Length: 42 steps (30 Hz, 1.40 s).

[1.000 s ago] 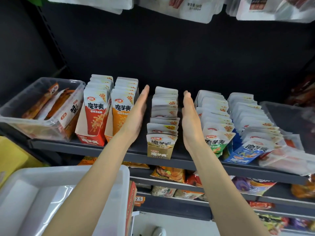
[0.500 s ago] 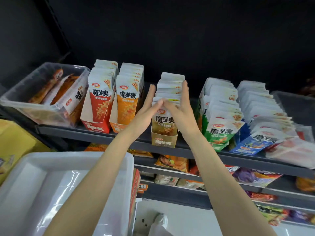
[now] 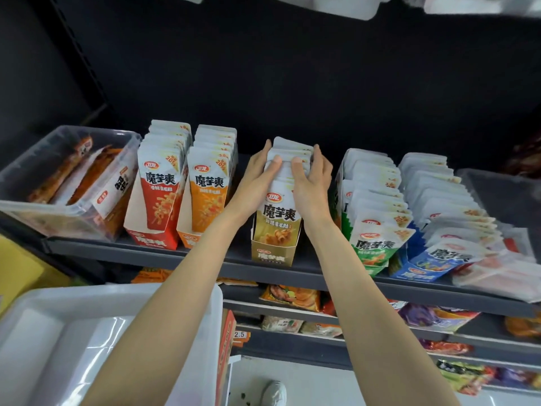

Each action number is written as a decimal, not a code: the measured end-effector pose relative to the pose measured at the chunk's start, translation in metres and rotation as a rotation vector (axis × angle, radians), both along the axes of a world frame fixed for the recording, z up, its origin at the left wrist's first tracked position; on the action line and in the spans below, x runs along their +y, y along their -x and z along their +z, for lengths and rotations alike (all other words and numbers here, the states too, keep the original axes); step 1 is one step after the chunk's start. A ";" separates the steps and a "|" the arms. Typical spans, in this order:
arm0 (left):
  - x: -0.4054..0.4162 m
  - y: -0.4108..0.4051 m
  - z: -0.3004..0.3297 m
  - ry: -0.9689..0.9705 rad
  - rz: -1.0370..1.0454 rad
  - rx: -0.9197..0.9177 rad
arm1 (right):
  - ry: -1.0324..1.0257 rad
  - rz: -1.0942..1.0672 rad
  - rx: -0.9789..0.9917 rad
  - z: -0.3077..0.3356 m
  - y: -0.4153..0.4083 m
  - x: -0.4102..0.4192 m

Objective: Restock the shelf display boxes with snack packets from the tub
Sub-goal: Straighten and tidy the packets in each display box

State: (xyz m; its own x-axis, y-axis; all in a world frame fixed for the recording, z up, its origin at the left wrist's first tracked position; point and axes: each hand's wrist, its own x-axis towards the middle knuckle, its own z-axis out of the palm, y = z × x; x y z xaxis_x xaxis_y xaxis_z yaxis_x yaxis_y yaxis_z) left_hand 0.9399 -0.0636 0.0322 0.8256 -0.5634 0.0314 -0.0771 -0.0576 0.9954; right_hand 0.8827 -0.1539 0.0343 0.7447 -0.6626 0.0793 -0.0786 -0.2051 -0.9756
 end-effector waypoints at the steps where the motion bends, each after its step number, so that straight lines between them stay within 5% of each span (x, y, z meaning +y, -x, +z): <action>1: -0.002 -0.001 0.001 -0.022 0.013 -0.036 | -0.004 -0.026 0.005 0.002 -0.002 -0.001; 8: -0.014 -0.015 0.004 -0.050 0.126 -0.036 | -0.068 -0.122 0.038 0.010 -0.015 -0.009; 17: 0.002 -0.008 0.004 -0.041 0.185 0.002 | -0.302 0.038 -0.068 0.021 0.020 0.000; 23: 0.025 0.019 0.010 0.198 0.116 0.222 | -0.355 0.227 -0.045 0.021 0.047 0.001; 28: 0.027 0.041 0.011 0.260 -0.020 0.234 | -0.492 0.335 -0.065 0.020 0.042 0.008; 35: 0.023 0.038 0.011 0.256 0.020 0.287 | -0.410 0.382 -0.021 0.023 0.040 0.008; 38: 0.024 0.023 0.013 0.165 0.089 0.124 | -0.359 0.158 -0.058 0.027 0.031 0.002; 42: 0.029 -0.014 0.020 -0.111 0.145 -0.107 | 0.015 0.037 0.108 0.033 0.008 -0.014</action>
